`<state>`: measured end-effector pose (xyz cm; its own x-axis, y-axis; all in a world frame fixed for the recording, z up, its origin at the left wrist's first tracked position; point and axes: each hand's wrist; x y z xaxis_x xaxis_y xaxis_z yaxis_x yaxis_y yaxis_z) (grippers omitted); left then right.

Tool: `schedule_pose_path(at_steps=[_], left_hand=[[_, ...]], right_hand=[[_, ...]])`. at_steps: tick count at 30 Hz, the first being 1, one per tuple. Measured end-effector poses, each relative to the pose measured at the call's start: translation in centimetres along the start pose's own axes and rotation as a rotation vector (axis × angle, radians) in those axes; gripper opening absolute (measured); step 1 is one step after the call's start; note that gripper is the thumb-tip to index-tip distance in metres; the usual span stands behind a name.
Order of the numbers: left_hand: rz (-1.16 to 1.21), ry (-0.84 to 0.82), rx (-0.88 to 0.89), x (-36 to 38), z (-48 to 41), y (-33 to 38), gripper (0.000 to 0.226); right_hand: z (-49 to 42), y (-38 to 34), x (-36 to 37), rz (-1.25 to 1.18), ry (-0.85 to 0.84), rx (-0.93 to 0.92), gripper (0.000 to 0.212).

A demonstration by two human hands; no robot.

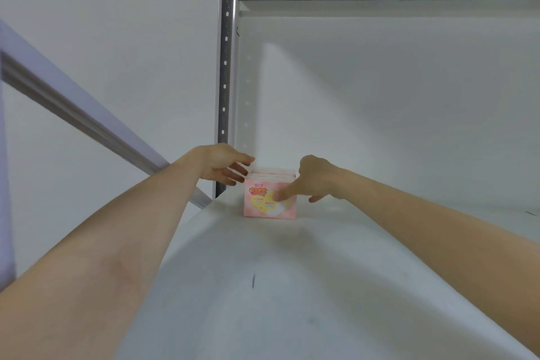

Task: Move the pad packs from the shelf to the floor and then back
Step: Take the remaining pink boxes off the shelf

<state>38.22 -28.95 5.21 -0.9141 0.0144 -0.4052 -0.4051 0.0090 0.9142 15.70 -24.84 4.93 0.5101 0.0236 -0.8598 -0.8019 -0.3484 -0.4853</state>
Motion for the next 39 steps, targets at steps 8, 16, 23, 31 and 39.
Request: schedule_pose_path(at_steps=[8,16,23,31,39], left_hand=[[-0.485,0.275,0.251,1.6,5.9,0.5,0.034],[-0.892,0.277,0.317,4.5,15.4,0.1,0.069],[-1.041,0.329,0.468,5.5,25.2,0.1,0.064],[-1.162,0.368,0.587,8.9,35.5,-1.6,0.057],[-1.271,0.392,0.526,14.9,44.1,-5.6,0.060]], right_hand=[[6.3,-0.8,-0.6,0.304,0.116,-0.035,0.088],[14.6,-2.7,1.1,0.482,0.266,-0.015,0.073],[23.1,-4.4,1.5,0.469,0.409,0.008,0.067],[32.7,-3.3,3.0,0.483,0.481,0.015,0.063],[41.8,1.2,5.9,0.536,0.460,-0.054,0.060]])
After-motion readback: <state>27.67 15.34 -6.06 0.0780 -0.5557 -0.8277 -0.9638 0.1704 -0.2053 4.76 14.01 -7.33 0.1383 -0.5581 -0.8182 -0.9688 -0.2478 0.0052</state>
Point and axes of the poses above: each hand's wrist, its own z-axis away from the middle knuckle, its own x-axis out of the palm, y = z × x, and after that the axes turned 1 degree about x, right-handed
